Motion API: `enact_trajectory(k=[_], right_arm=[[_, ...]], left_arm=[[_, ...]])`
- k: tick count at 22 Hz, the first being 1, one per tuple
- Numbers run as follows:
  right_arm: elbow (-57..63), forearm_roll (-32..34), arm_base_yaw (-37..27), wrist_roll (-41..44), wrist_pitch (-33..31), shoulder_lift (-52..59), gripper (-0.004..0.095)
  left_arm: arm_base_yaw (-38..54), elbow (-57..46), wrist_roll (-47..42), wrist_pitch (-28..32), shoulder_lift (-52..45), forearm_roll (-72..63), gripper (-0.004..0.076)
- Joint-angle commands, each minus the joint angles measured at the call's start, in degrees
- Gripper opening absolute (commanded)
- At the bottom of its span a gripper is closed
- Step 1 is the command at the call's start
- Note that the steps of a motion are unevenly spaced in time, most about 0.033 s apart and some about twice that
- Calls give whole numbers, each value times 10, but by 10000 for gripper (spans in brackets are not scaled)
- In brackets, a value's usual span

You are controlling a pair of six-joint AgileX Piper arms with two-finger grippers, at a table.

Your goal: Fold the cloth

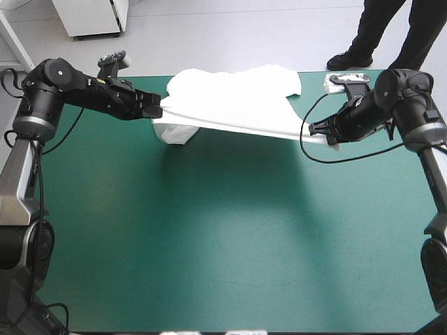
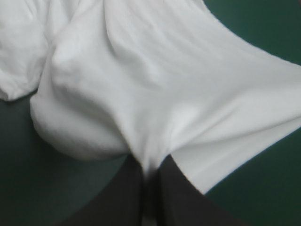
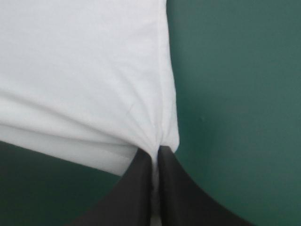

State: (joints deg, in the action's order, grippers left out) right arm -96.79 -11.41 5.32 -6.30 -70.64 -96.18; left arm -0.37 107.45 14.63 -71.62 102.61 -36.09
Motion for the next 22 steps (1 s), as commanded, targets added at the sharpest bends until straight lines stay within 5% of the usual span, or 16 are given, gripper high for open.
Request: enact_trajectory(k=[1, 13, 22], right_arm=[[57, 42, 11, -5, 4, 65, -16], [325, 79, 48, 11, 2, 215, -17], [510, 41, 53, 15, 0, 326, -17]], left_arm=[[-5, -57, 9, -24, -78, 7, -10], [-177, -361, -28, -23, -219, 174, -10], [-183, -547, -50, -25, -306, 172, -10]])
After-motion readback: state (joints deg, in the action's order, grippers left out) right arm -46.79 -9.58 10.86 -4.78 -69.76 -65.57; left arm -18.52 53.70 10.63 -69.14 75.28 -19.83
